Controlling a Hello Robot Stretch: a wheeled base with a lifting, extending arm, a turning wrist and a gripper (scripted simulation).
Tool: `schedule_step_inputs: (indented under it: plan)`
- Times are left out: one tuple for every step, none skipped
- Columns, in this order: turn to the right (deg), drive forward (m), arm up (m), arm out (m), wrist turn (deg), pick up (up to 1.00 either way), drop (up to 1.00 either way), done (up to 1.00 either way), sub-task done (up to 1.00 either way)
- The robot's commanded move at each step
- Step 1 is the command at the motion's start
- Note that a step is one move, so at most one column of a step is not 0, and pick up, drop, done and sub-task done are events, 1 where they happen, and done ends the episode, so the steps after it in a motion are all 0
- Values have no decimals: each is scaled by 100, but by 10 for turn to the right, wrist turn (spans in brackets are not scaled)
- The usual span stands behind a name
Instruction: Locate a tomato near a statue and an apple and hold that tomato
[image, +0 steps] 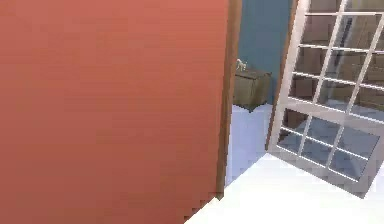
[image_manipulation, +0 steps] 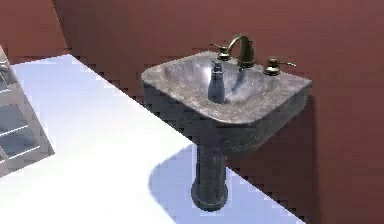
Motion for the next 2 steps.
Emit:
schedule_step_inputs:
  plan:
    - [450, 0, 0, 0, 0, 0, 0, 0, 0]
    - [0, 100, 0, 0, 0, 0, 0, 0, 0]
